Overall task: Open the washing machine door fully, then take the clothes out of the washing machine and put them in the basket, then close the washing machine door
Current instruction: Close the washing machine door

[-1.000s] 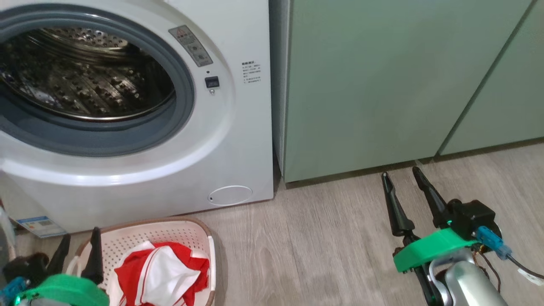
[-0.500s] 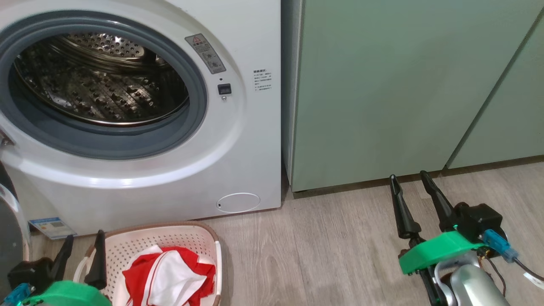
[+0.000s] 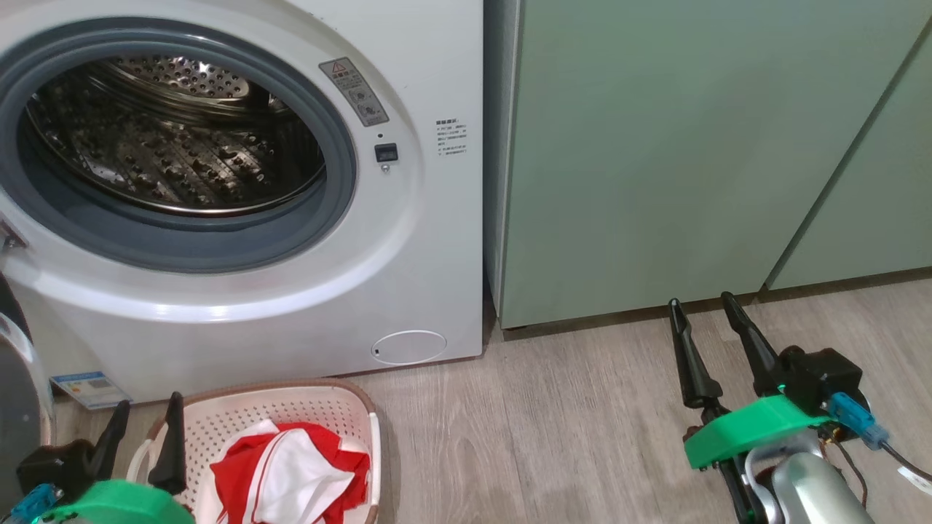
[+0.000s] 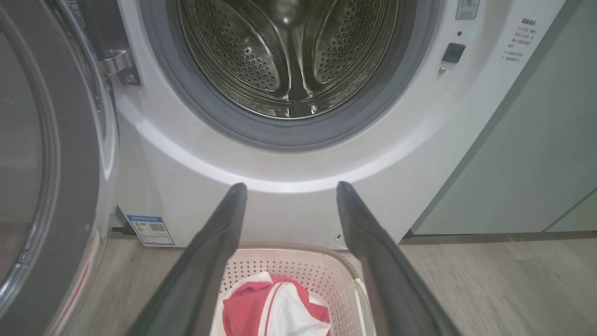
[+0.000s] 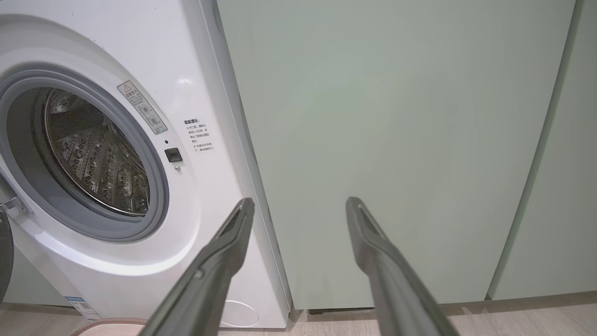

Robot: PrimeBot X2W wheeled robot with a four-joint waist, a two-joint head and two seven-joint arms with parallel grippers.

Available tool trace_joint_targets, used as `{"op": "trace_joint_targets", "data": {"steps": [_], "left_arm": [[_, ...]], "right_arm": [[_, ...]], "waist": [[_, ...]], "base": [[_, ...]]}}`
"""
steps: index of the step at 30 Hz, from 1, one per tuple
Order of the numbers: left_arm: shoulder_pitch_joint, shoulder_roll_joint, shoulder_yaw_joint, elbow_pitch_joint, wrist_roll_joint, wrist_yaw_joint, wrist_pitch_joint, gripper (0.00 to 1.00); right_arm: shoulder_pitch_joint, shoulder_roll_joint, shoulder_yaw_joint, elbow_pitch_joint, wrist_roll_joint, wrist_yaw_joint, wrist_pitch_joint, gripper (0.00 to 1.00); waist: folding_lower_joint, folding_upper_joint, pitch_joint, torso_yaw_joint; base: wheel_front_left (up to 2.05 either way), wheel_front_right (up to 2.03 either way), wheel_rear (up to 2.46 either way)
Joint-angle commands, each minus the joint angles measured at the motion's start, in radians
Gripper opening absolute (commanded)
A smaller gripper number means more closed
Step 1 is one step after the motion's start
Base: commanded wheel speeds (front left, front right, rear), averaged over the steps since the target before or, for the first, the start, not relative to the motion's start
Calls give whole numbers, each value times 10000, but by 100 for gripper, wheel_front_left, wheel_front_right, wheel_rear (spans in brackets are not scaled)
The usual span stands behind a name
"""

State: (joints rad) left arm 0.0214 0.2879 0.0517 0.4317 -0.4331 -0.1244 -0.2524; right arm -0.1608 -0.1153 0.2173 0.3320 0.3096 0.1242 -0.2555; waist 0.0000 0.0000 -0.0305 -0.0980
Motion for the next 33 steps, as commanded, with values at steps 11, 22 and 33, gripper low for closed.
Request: {"op": "trace_joint_targets", "data": {"steps": [11,22,33], "left_arm": [[-410,302,395,-221,-22,-62,-93,100],[-428,261,522,-226,24,-63,-93,100],[-428,184,515,-211,39,-63,-93,100]], "right_arm": [[-80,11,195,-304,116,65,-63,100],[-13,-23,194,-323,121,65,-63,100],[-7,-32,187,-299,149,65,-63,100]], "waist": [[0,0,-1,13],[0,0,-28,39],[0,0,-107,50]], "base": [[-101,92,9],[-209,200,9],[-105,105,0]]}}
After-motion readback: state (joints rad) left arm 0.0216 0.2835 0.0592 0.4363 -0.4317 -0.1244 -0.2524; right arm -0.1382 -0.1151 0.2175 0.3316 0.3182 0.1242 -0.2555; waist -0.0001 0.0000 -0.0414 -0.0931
